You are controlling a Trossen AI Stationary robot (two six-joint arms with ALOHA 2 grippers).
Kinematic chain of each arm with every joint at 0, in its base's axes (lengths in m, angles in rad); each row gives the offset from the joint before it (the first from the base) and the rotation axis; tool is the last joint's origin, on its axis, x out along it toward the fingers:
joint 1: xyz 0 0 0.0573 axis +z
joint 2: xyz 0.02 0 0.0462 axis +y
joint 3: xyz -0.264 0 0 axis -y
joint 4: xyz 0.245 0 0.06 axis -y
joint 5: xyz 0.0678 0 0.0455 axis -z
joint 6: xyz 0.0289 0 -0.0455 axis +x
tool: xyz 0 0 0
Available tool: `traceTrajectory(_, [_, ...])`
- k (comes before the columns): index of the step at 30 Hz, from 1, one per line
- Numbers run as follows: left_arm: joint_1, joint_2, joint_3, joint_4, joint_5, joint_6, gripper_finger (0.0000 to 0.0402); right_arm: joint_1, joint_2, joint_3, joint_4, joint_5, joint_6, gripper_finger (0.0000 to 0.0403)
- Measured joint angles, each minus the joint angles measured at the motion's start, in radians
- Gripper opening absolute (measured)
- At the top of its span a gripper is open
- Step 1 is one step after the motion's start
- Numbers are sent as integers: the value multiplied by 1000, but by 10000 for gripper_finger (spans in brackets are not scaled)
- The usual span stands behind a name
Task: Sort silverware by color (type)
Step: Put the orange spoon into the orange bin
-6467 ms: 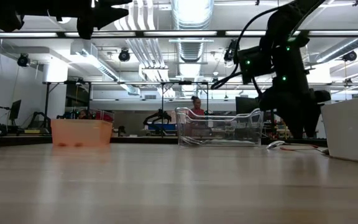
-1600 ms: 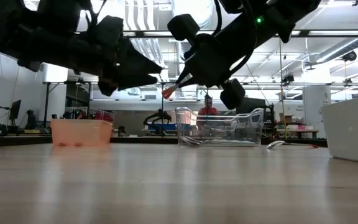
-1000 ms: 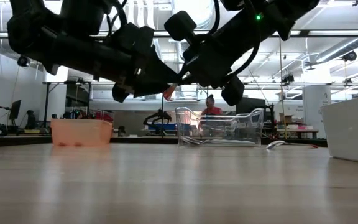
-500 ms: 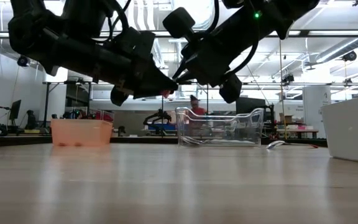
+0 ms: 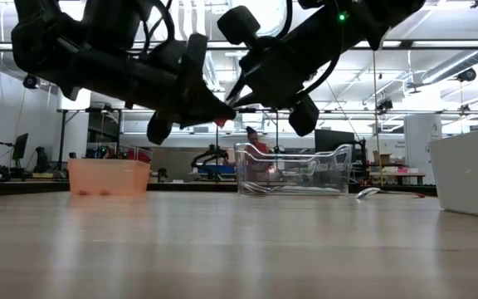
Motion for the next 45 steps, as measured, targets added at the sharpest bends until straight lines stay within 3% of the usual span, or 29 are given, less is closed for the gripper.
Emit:
traceTrajectory(10, [3, -7, -2, 62, 20, 3, 0, 1, -2, 0, 134, 8, -21, 108])
traceTrajectory(23, [4, -65, -47, 110, 1, 24, 0, 1, -10, 0, 250, 34, -66, 107])
traceTrajectory(34, [3, -263, -216, 163, -31, 64, 0, 1, -36, 0, 510, 44, -39, 107])
traceTrajectory(36, [1, -302, -238, 163, -18, 90, 0, 1, -37, 0, 584, 45, 68, 107])
traceTrajectory(40, [-5, -371, -256, 163, 61, 159, 0, 0, -43, 0, 735, 90, 469, 107])
traceTrajectory(45, [-19, -429, -245, 160, 199, 225, 0, -24, -110, -25, 581, 49, 971, 107])
